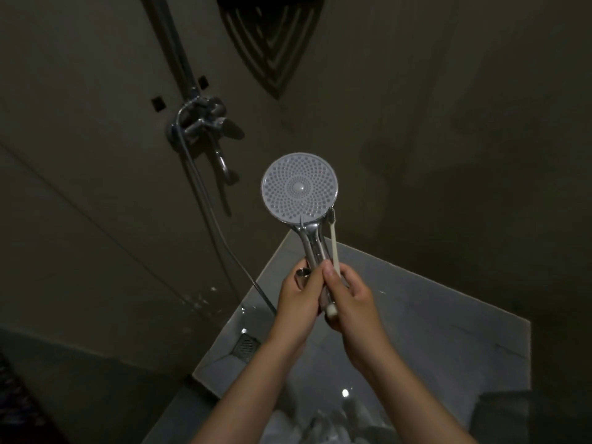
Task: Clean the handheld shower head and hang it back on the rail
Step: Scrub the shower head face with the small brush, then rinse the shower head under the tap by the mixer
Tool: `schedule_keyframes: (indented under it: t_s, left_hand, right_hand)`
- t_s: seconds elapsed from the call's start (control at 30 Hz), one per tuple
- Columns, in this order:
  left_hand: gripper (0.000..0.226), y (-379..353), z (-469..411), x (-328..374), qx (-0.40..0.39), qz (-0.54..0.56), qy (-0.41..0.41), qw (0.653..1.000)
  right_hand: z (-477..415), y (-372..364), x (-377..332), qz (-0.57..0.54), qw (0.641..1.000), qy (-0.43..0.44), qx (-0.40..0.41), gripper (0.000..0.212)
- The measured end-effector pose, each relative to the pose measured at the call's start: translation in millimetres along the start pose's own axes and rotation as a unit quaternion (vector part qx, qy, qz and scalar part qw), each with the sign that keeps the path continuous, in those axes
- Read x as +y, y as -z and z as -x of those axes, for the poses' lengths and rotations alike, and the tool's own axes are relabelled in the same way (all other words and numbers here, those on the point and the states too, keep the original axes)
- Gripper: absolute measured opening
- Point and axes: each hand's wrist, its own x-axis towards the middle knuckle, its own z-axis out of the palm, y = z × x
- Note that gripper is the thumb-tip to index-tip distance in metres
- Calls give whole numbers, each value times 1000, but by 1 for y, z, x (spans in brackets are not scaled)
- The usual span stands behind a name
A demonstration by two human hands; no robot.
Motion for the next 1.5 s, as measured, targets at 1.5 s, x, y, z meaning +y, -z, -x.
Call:
schedule_keyframes:
  t_s: [1.5]
  left_hand:
    - [54, 131, -376, 72, 280, 17, 75, 957]
  right_hand:
    - [-376, -29, 48, 149, 947, -247, -143, 12]
